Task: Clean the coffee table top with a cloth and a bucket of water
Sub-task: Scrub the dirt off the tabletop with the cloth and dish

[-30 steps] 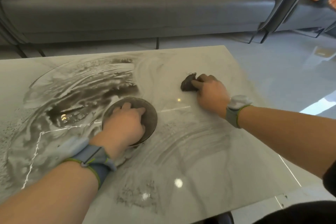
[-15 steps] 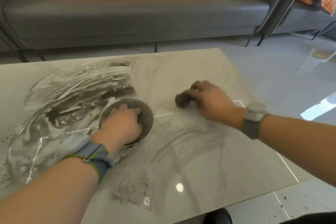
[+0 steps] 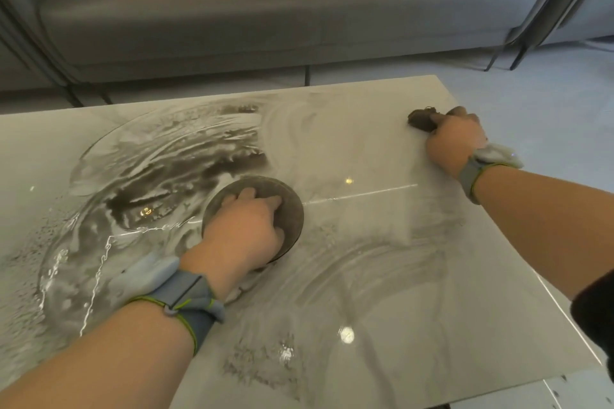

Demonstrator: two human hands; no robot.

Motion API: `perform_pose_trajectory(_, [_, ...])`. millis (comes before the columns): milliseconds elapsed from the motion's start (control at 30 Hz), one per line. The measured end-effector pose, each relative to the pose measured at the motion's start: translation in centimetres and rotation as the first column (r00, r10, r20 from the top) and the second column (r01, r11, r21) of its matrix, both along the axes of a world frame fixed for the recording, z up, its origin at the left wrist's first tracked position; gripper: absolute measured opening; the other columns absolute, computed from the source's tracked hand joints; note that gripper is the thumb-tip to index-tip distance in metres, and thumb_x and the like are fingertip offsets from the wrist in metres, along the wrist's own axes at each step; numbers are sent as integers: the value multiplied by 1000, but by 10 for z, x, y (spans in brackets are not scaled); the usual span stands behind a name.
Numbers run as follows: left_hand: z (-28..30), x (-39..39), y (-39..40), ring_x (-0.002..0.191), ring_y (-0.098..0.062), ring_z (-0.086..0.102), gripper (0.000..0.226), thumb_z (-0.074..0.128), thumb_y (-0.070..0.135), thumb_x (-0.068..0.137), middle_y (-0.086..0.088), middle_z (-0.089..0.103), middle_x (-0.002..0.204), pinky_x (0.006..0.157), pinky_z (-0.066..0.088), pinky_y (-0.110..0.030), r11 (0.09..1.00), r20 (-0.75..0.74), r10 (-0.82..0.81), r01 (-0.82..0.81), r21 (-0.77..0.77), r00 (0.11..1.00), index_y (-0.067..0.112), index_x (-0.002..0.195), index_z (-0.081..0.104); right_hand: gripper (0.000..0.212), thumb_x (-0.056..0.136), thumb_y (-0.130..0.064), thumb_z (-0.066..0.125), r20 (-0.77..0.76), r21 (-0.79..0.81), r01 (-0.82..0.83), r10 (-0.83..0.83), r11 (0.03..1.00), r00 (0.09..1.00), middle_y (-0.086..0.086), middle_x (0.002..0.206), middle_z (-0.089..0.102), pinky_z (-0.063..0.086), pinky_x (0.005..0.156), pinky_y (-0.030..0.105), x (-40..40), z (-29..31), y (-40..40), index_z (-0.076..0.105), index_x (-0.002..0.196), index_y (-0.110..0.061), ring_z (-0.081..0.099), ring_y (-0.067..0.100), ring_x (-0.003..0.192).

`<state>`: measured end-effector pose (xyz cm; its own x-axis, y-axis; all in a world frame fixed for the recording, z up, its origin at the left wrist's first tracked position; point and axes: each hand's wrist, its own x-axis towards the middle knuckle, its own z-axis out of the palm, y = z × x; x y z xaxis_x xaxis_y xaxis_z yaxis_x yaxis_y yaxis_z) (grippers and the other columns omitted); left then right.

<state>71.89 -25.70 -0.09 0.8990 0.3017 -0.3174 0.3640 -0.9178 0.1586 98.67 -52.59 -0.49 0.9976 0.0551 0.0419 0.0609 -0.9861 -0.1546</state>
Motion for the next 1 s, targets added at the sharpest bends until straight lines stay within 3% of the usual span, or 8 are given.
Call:
perform_pose_trajectory(200, [1,-2,0,129,-34,42,63,45,43,83,-7,42,139,102,46,-45,999,-30,-30,30,-11,999,39,145,41,47,94,-14,46,47,-35,-235,237,971,970,7,136,48,44,100,45,-47,-9,-23,58,137,-28,43,36,121])
perform_pose_trajectory(567, [9,-3,2,140,-37,33,67,45,43,87,-12,31,154,111,38,-47,995,-100,-86,81,-56,991,35,152,33,44,81,-19,54,152,-60,-335,340,940,928,9,107,59,52,68,39,-220,-20,-14,66,122,-25,55,34,95])
perform_pose_trajectory(867, [10,-5,0,142,-35,30,74,42,48,77,-13,38,153,110,40,-48,992,-129,-124,120,-40,984,36,150,35,44,80,-18,58,170,-14,-397,394,918,903,4,107,61,53,67,39,-321,-23,-1,66,123,-24,54,29,93])
perform_pose_trajectory(1000, [10,-9,-3,144,-34,29,75,42,48,76,-12,34,155,111,39,-48,991,-121,-132,127,-50,984,38,150,35,43,84,-19,58,175,-8,-602,594,798,785,5,108,60,54,71,43,-331,-22,-13,64,126,-24,55,28,93])
